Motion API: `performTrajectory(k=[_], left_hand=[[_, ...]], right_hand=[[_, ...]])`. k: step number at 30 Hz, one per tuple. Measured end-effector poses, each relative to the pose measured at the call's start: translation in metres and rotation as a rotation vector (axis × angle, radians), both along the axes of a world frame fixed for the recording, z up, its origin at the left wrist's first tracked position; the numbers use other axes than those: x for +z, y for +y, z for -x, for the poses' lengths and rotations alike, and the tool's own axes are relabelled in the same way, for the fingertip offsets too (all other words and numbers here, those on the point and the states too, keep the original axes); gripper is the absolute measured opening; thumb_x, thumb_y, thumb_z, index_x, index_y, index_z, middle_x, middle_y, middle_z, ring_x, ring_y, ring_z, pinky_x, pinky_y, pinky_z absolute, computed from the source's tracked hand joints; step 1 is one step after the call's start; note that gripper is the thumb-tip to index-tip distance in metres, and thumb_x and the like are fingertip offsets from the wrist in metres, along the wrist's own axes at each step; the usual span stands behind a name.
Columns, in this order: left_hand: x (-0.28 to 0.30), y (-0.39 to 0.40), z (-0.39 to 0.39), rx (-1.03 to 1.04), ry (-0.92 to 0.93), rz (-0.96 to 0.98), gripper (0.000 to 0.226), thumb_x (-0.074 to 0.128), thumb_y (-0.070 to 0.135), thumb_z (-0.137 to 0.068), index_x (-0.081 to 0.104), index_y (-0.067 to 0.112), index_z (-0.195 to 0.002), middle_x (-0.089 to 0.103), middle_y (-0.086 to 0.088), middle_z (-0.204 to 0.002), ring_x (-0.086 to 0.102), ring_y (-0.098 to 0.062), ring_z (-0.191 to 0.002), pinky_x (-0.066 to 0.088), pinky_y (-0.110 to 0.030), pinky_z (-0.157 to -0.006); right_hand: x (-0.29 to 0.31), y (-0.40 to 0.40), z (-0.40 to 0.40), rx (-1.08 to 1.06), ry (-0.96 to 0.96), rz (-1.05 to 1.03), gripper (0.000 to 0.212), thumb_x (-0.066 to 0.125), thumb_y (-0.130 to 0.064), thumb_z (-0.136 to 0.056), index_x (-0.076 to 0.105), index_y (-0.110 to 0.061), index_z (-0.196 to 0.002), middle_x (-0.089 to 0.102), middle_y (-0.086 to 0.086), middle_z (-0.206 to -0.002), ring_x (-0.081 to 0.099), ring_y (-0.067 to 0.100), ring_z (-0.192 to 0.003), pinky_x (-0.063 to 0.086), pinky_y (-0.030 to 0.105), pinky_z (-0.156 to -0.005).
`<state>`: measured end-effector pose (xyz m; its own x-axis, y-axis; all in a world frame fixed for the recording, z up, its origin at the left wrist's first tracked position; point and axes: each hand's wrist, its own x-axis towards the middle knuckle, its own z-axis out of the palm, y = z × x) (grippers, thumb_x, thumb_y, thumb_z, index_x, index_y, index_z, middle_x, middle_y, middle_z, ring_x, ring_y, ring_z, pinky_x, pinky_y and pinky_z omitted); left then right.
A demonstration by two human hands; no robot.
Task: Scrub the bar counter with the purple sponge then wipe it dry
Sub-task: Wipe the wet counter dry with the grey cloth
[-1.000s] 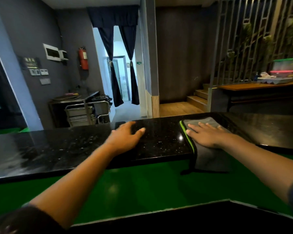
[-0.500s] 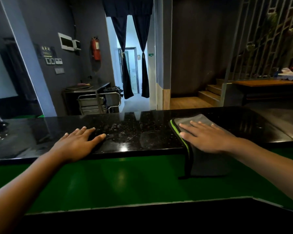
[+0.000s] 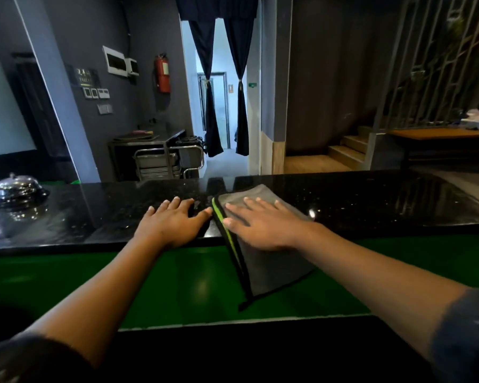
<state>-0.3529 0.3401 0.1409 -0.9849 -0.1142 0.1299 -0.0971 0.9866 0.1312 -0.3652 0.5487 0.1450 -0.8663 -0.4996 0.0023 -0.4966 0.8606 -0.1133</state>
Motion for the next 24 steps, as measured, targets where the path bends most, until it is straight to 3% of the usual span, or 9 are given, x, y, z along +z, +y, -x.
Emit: performTrajectory(k=[3,5,11,14,17,18,20,22,24], left_hand=[[-0.002,-0.002,-0.001,-0.012,0.015,-0.003,0.079,0.014,0.076,-0.08,0.019,0.033,-0.146,0.012,-0.003,-0.157,0.009,-0.022,-0.144,0.005,-0.046,-0.114],[-0.004,-0.001,-0.001,-0.015,0.033,-0.004,0.078,0.014,0.074,-0.081,0.019,0.032,-0.146,0.012,-0.004,-0.157,0.009,-0.023,-0.144,0.003,-0.047,-0.114],[-0.005,0.003,0.003,-0.005,0.025,-0.035,0.075,0.011,0.067,-0.085,0.018,0.027,-0.148,0.008,-0.007,-0.157,0.006,-0.027,-0.144,0.0,-0.05,-0.113],[0.003,0.002,0.003,-0.069,0.004,-0.239,0.068,0.006,0.059,-0.09,0.012,0.026,-0.149,0.007,-0.003,-0.158,0.004,-0.026,-0.144,-0.004,-0.048,-0.114],[0.018,-0.016,-0.003,-0.199,0.042,-0.654,0.063,0.014,0.053,-0.096,0.014,0.019,-0.149,0.014,-0.005,-0.157,0.014,-0.024,-0.143,0.002,-0.042,-0.116],[0.023,-0.03,-0.005,-0.23,0.086,-0.644,0.063,0.017,0.053,-0.096,0.018,0.018,-0.148,0.02,-0.007,-0.155,0.018,-0.023,-0.142,0.006,-0.041,-0.116],[0.026,-0.074,-0.008,-0.207,0.152,-0.363,0.065,0.02,0.058,-0.093,0.024,0.021,-0.146,0.029,-0.009,-0.151,0.023,-0.024,-0.14,0.008,-0.045,-0.115],[0.026,-0.127,-0.015,-0.12,0.111,-0.133,0.071,0.02,0.065,-0.088,0.028,0.022,-0.145,0.032,-0.009,-0.15,0.026,-0.023,-0.139,0.008,-0.047,-0.114],[0.021,-0.171,-0.024,-0.013,0.043,-0.038,0.075,0.02,0.067,-0.086,0.027,0.022,-0.145,0.03,-0.008,-0.151,0.024,-0.023,-0.14,0.009,-0.046,-0.114]], right_hand=[[0.003,0.035,-0.004,0.054,0.026,0.003,0.075,-0.003,-0.081,-0.074,0.003,-0.053,-0.143,0.003,-0.009,-0.159,0.004,0.014,-0.145,0.002,0.048,-0.113],[0.008,0.054,0.012,-0.041,-0.012,-0.009,0.078,-0.001,-0.081,-0.071,0.004,-0.053,-0.144,0.004,-0.009,-0.159,0.005,0.013,-0.145,0.004,0.047,-0.113],[0.012,0.0,0.07,-0.315,0.002,-0.022,0.066,0.009,-0.068,-0.091,0.008,-0.039,-0.149,0.001,0.004,-0.16,0.003,0.026,-0.146,0.0,0.056,-0.113],[0.017,-0.066,0.057,-0.259,-0.008,-0.015,0.063,0.012,-0.063,-0.093,0.006,-0.035,-0.15,0.0,0.009,-0.16,0.001,0.031,-0.145,-0.001,0.059,-0.113],[0.007,-0.097,0.026,-0.057,-0.002,-0.019,0.066,0.011,-0.066,-0.09,0.006,-0.038,-0.149,0.002,0.006,-0.16,0.002,0.028,-0.146,-0.002,0.055,-0.113],[0.001,-0.091,0.019,0.01,0.007,-0.009,0.07,0.007,-0.073,-0.084,0.006,-0.043,-0.147,0.003,0.002,-0.16,0.002,0.025,-0.146,-0.002,0.053,-0.112],[0.0,-0.066,0.013,0.093,0.008,0.012,0.078,-0.002,-0.085,-0.072,0.003,-0.053,-0.143,0.003,-0.007,-0.16,0.002,0.018,-0.145,0.0,0.05,-0.112],[0.005,-0.039,0.023,0.027,-0.016,-0.002,0.08,-0.004,-0.085,-0.069,0.003,-0.055,-0.142,0.002,-0.009,-0.159,0.001,0.016,-0.145,0.001,0.049,-0.112],[0.01,-0.025,0.043,-0.128,-0.039,-0.022,0.076,0.0,-0.081,-0.075,0.003,-0.051,-0.145,0.001,-0.005,-0.16,0.001,0.02,-0.145,0.0,0.051,-0.112]])
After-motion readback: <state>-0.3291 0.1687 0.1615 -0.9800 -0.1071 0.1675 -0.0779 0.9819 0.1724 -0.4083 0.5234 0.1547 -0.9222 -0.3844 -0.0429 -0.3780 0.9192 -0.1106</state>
